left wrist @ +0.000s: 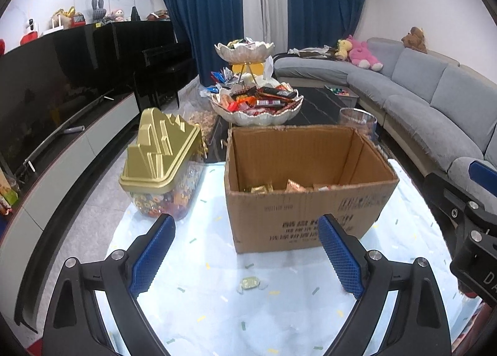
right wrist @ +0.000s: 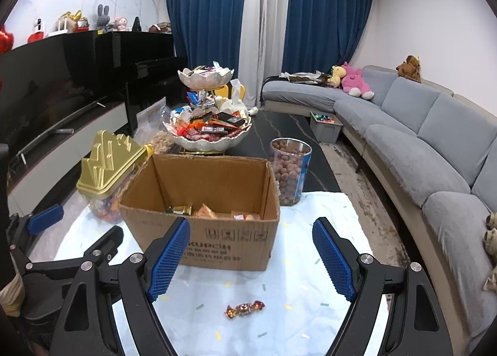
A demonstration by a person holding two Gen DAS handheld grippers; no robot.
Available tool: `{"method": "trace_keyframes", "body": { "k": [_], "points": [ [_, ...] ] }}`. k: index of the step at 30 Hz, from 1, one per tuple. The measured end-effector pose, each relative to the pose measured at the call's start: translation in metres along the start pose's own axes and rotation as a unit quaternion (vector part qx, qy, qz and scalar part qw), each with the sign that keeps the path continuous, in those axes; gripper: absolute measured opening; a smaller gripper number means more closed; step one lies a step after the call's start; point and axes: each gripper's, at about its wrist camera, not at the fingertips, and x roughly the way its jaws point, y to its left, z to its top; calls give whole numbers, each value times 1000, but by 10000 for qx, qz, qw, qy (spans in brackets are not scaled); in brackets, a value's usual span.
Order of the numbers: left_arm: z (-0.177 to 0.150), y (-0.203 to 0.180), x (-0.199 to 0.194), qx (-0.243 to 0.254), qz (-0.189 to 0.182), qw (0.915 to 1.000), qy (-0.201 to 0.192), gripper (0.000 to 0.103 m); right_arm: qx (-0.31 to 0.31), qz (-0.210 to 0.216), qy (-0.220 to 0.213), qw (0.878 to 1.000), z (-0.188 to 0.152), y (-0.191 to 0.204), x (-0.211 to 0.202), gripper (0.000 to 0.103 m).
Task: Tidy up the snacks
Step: 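Withdraw both open tools from the box toward the two wrapped candies, then grasp the pale green candy with the left tool while the right tool grasps the red-gold candy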
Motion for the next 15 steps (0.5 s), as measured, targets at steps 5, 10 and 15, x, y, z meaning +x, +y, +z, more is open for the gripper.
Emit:
{"method": "trace_keyframes", "body": {
  "k": [5,10,15],
  "points": [
    [-19,-2,6,40,38,10000,27,94,23,39,-19,10000,-18,2,2,82],
    [-38,-2,13,12,19,10000,11,94,-4,95,2,10000,-36,5,9,82],
    [-54,-4,21,58,14,10000,-11,94,13,110,39,9999,-49,5,18,82]
  ]
}}
